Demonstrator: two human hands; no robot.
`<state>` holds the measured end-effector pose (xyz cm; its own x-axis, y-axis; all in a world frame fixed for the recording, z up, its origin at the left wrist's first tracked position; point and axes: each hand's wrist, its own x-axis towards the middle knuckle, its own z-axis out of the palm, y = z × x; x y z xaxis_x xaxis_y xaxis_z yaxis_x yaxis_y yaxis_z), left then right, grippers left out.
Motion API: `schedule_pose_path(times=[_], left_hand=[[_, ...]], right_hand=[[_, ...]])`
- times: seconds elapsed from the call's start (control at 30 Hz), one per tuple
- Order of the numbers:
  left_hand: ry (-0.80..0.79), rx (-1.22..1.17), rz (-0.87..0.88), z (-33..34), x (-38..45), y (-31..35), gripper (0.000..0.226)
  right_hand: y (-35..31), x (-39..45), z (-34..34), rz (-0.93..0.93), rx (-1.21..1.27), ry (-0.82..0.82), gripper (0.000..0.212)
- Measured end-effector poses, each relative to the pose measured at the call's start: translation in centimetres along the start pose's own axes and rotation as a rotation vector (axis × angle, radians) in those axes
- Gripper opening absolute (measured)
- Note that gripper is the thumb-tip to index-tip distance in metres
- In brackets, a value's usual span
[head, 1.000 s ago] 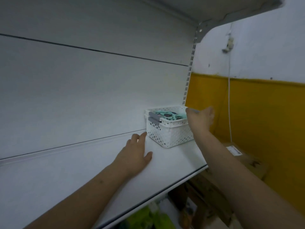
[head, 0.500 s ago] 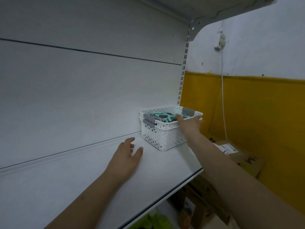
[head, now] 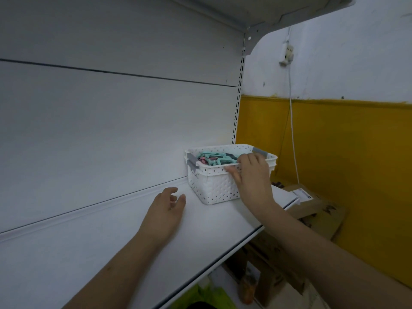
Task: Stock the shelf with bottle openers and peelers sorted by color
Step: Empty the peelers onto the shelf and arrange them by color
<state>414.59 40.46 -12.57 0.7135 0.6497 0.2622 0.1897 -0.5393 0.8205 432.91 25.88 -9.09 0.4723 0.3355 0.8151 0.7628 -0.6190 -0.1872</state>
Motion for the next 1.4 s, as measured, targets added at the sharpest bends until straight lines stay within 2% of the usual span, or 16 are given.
schedule_pose_path(times=[0.2, 0.4, 0.5, 0.57, 0.67, 0.73, 0.77, 0.8, 0.83, 0.9, 1.0, 1.07, 1.17, 1.23, 1.3, 1.4], left_hand=[[0.027, -0.248, -0.031, 0.0, -0.1, 0.0, 0.028], [0.009, -0.557, -0.168, 0.3, 0.5, 0.8, 0.033], [0.033, -0.613, -0.232, -0.2, 0.3, 0.6, 0.04], [0.062, -0.598, -0.241, -0.3, 0.3, 0.5, 0.041], [0.068, -0.549, -0.209, -0.3, 0.3, 0.7, 0.048], [0.018, -0.558, -0.208, -0.1, 0.2, 1.1, 0.058], [-0.008, -0.562, -0.204, 0.1, 0.2, 1.3, 0.063], [-0.034, -0.562, -0.202, 0.2, 0.1, 1.7, 0.066], [-0.055, -0.58, -0.208, 0.2, 0.1, 2.0, 0.069], [-0.067, -0.634, -0.24, 0.3, 0.3, 2.3, 0.074], [-0.113, -0.539, -0.237, 0.6, 0.9, 3.1, 0.096], [-0.166, -0.534, -0.22, 0.9, 1.4, 4.4, 0.107], [-0.278, -0.614, -0.218, 1.5, 2.2, 5.8, 0.069], [-0.349, -0.531, -0.19, 2.5, 2.1, 5.6, 0.064], [-0.276, -0.263, -0.094, 4.2, 1.6, 4.5, 0.092], [-0.046, 0.089, -0.018, 5.6, 0.6, 4.1, 0.12]], right_hand=[[-4.6, -0.8, -1.7, 0.026, -0.094, -0.028, 0.042], [-11.0, 1.4, -2.8, -0.11, -0.309, -0.236, 0.044], [-12.8, 2.0, -3.8, -0.182, -0.247, -0.322, 0.04], [-11.6, 2.2, -6.0, -0.115, -0.14, -0.312, 0.042], [-6.2, 3.4, -8.5, 0.137, -0.078, -0.123, 0.045], [-2.1, 3.9, -9.2, 0.555, 0.041, -0.206, 0.074], [-0.8, 3.8, -9.1, 0.818, 0.266, -0.273, 0.079], [-0.1, 3.3, -8.7, 1.039, 0.559, -0.332, 0.071], [0.0, 2.5, -8.2, 1.182, 0.857, -0.375, 0.056], [-0.1, 1.0, -7.0, 1.289, 1.157, -0.345, 0.037], [-0.7, 0.2, -5.4, 1.262, 1.31, -0.156, 0.021], [-0.9, 0.1, -5.3, 1.206, 1.348, -0.063, 0.028], [-1.1, 0.2, -5.6, 1.003, 1.27, 0.044, 0.043], [-1.3, 0.5, -6.4, 0.719, 1.06, 0.083, 0.041], [-1.2, 0.2, -6.5, 0.495, 0.879, 0.097, 0.04], [-1.3, -1.5, -5.2, 0.334, 0.708, 0.158, 0.042]])
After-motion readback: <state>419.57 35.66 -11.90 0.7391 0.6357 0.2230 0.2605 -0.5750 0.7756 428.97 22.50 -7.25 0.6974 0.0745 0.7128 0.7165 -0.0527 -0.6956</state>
